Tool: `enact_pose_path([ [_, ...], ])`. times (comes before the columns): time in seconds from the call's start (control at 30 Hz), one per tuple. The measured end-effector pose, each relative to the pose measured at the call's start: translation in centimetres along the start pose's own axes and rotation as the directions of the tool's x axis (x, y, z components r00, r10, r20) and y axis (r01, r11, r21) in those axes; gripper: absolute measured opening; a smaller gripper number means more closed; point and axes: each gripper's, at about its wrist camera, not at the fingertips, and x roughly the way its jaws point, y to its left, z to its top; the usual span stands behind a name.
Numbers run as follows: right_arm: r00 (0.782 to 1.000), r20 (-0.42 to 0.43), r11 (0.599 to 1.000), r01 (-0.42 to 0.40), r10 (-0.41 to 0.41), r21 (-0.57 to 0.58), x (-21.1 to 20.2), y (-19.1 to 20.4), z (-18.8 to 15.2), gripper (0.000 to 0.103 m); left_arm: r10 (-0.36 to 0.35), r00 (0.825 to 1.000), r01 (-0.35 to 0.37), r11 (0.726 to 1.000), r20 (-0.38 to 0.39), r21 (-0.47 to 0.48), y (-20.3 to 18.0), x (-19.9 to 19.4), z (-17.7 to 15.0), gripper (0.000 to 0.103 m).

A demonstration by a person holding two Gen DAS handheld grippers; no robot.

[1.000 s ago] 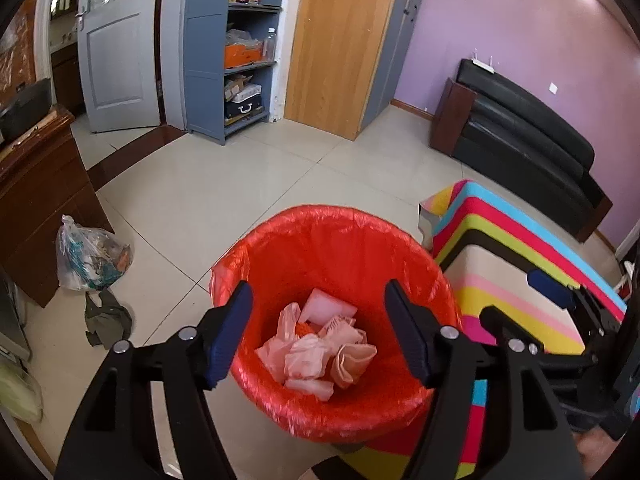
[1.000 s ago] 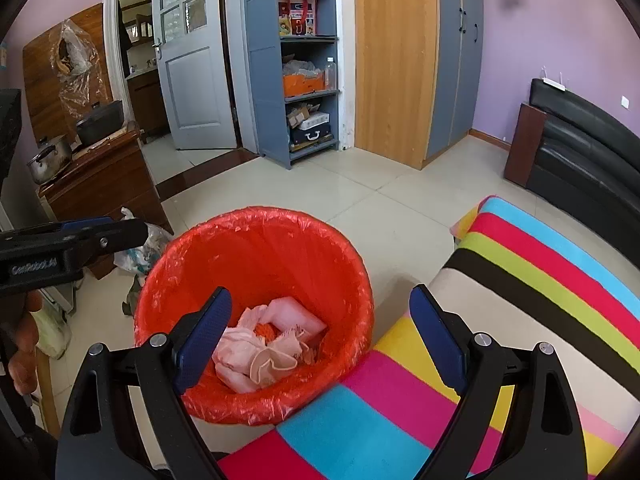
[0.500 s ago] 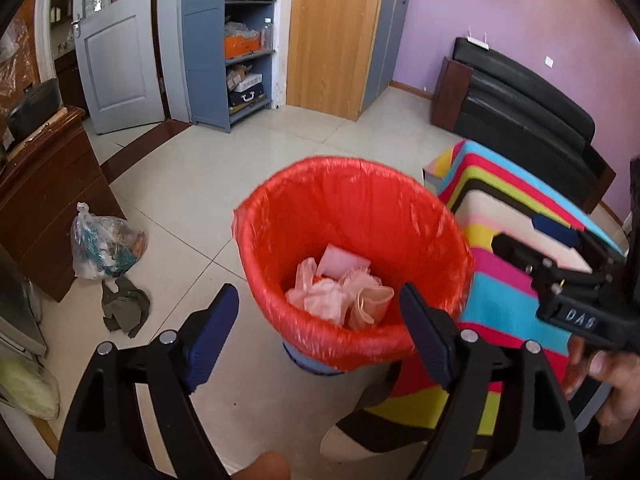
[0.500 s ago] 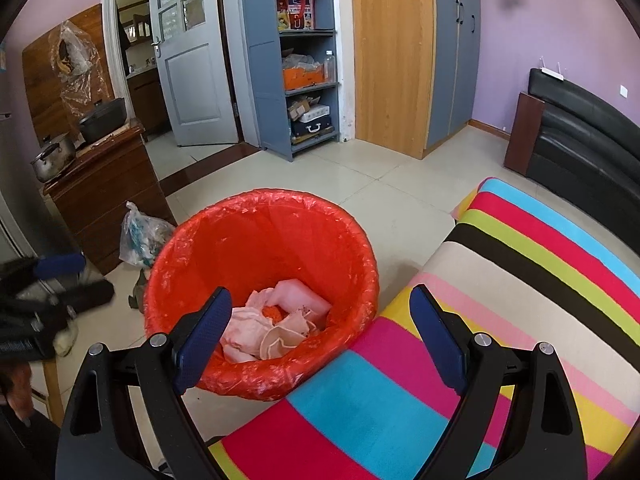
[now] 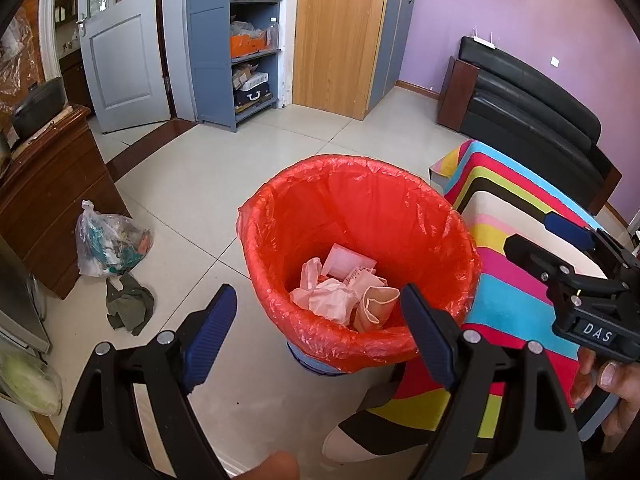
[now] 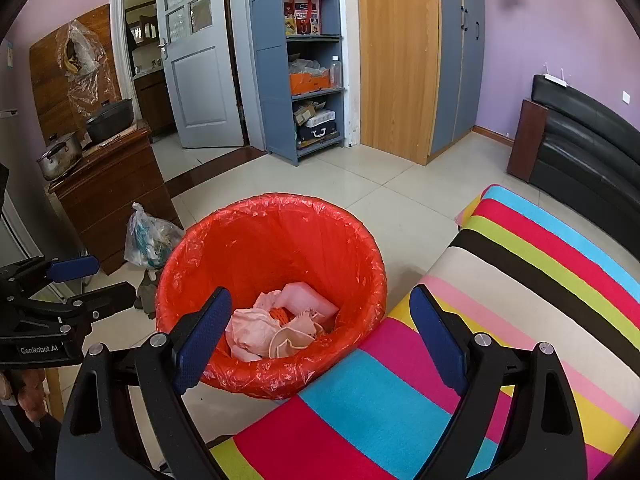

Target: Collect trash

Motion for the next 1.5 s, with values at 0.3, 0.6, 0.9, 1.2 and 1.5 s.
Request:
enact_pose_path([
  [0.3, 1.000, 0.000, 1.000, -0.003, 0.003, -0.002, -0.02, 0.18, 0.03, 0.085, -0.005, 1.000, 0.005, 1.000, 0.001, 0.000, -0.16, 0.11, 0.00, 0.082],
  [0.6, 1.000, 0.001, 1.000, -0.006, 0.006, -0.002, -0.02, 0.41, 0.08, 0.085, -0.008, 1.000, 0.008, 1.000, 0.001, 0.003, -0.33, 0.20, 0.15, 0.082],
  [0.9, 1.000, 0.000, 1.000, -0.010, 0.010, -0.003, -0.11, 0.64, 0.25, 0.085, -0.009, 1.000, 0.009, 1.000, 0.002, 0.005, -0.57, 0.27, 0.16, 0.082],
  [1.2, 1.000, 0.000, 1.000, -0.011, 0.011, -0.003, -0.05, 0.66, 0.26, 0.085, -0.021, 1.000, 0.021, 1.000, -0.004, -0.006, -0.73, 0.41, 0.10, 0.082],
  [1.5, 1.000, 0.000, 1.000, -0.010, 0.010, -0.004, -0.04, 0.68, 0.25, 0.085, -0.023, 1.000, 0.023, 1.000, -0.004, -0.004, -0.86, 0.47, 0.06, 0.082],
])
